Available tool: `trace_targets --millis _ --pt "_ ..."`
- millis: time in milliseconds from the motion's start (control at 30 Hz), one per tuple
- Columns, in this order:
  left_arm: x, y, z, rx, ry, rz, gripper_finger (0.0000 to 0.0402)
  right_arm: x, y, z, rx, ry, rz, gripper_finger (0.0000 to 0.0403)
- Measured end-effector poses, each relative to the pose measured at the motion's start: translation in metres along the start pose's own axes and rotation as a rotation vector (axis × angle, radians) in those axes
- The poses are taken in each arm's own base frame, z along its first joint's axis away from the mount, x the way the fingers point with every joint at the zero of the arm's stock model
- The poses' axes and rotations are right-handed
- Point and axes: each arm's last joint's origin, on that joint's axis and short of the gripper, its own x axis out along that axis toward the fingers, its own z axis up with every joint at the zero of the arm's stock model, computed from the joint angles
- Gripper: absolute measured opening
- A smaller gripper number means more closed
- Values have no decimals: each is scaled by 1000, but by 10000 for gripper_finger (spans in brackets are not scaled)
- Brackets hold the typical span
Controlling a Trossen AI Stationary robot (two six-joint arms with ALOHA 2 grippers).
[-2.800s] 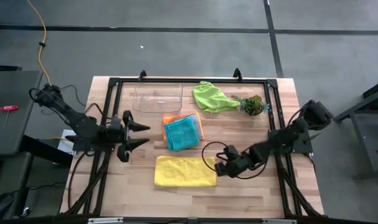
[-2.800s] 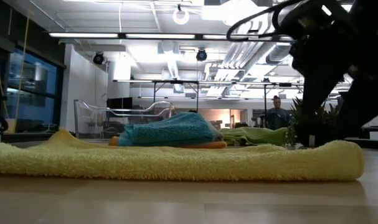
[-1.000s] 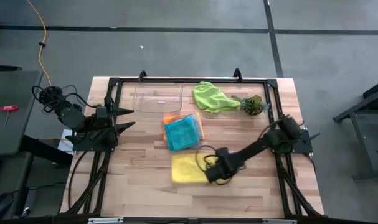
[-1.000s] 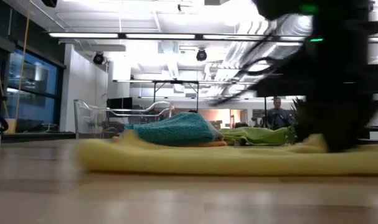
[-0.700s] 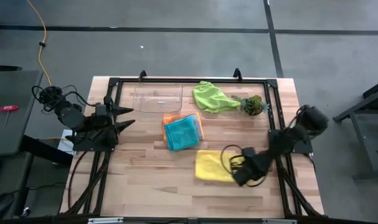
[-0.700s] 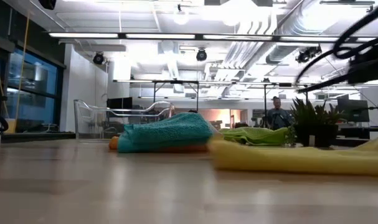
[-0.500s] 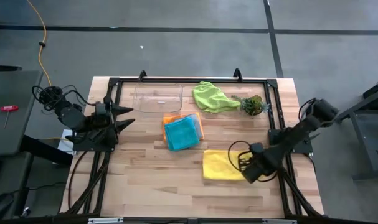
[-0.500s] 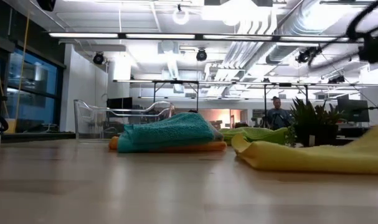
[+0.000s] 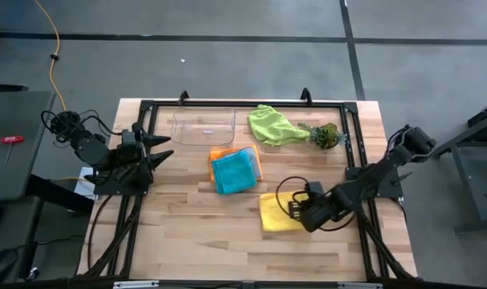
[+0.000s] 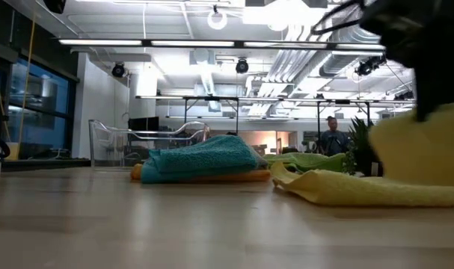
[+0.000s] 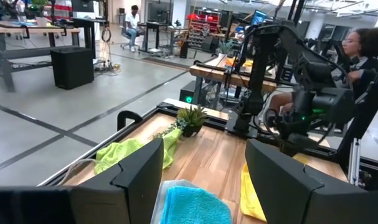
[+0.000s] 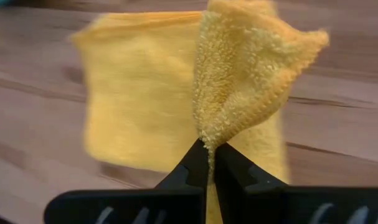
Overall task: Fold microfiber towels
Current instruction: Fold the yellow towel
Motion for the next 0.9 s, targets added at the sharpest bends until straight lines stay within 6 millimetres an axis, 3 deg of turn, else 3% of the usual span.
trace_targets --millis 467,900 --pt "0 0 0 2 1 0 216 38 47 2 43 -13 289 0" --pt "0 0 0 4 3 -1 216 51 48 2 36 -11 260 3"
